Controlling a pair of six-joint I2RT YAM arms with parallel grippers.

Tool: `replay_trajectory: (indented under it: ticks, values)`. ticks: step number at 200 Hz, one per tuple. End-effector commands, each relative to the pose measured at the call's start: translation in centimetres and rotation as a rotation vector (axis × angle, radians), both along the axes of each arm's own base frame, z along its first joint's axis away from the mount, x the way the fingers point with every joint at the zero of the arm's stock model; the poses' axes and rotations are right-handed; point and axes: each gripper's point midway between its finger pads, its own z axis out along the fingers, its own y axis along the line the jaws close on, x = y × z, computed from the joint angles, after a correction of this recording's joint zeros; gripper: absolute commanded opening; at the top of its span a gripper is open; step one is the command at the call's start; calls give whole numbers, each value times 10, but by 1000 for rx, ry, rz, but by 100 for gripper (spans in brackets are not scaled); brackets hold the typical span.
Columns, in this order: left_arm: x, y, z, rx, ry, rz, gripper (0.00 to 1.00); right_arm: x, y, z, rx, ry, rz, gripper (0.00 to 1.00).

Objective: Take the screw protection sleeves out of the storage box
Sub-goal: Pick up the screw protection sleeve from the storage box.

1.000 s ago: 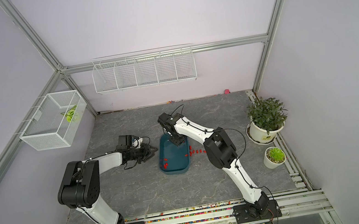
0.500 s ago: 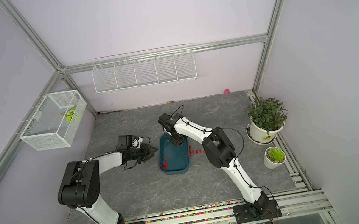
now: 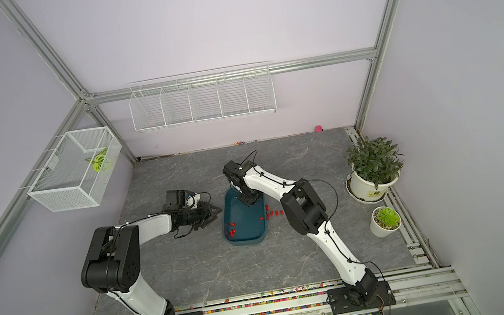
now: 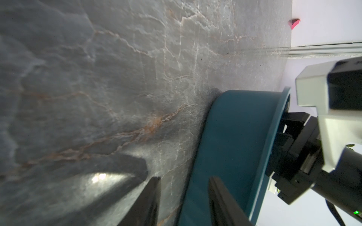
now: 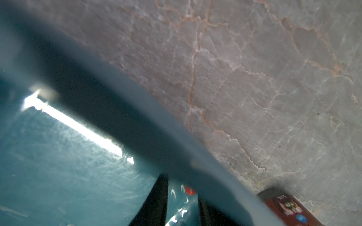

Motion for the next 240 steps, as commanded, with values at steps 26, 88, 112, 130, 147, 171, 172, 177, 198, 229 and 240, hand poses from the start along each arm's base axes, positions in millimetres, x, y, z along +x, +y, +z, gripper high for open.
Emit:
replay_trajectory:
  ticks: [26,88,112,130,147,171,172,177,198,229,240]
  values:
    - [3,-1,5,-3,-27,-15,46,4,-7,-5,-20,11,-18,31]
    - [4,0,5,-3,-26,-14,46,4,-9,-13,-26,32,-26,23]
    - [3,-1,5,-3,-25,-15,46,5,-9,-14,-25,36,-28,22]
    - [4,0,5,-3,-26,-13,46,5,-10,-15,-26,40,-30,22]
    - [3,0,4,-2,-23,-14,46,5,-9,-16,-28,45,-31,21]
    - [3,0,4,-2,-22,-15,46,5,-10,-17,-28,52,-32,19]
    - [3,0,4,-2,-23,-14,46,4,-10,-18,-29,53,-32,19]
    - [3,-1,4,-2,-23,-16,46,5,-10,-17,-28,52,-33,18]
    - [3,0,3,-1,-22,-15,46,5,-9,-17,-27,53,-32,13]
    - [3,0,4,-2,-23,-14,46,6,-7,-8,-3,36,-31,9]
    - [4,0,4,0,-23,-14,46,6,-5,-4,12,26,-30,8]
